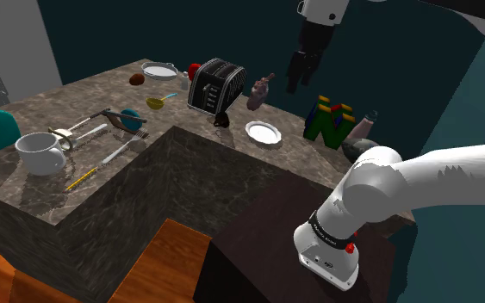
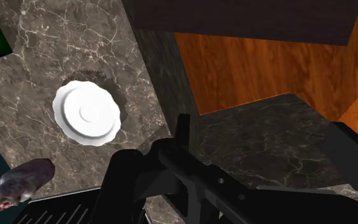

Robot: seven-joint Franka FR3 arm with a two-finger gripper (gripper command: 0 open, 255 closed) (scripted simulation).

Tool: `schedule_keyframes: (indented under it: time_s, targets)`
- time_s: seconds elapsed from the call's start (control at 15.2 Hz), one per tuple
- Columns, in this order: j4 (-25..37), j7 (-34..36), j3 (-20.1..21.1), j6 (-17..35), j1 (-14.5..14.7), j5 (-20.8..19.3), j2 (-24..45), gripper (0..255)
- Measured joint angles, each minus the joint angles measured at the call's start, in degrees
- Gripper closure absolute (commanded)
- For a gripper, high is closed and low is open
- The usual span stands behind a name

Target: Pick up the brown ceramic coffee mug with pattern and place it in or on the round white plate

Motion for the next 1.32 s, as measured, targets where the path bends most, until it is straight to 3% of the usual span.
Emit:
schedule_keyframes:
  time_s: [0.2, 0.92, 1.32]
  targets:
    - [-2.0, -0.4, -0.1, 2.8, 0.0, -0.8, 0.0, 0]
    - [-16.4, -3.7, -3.3, 32.1, -1.3, -9.4, 7.4, 0]
    - [-18.0, -4.1, -5.3, 50.1, -3.3, -15.4, 19.3, 0]
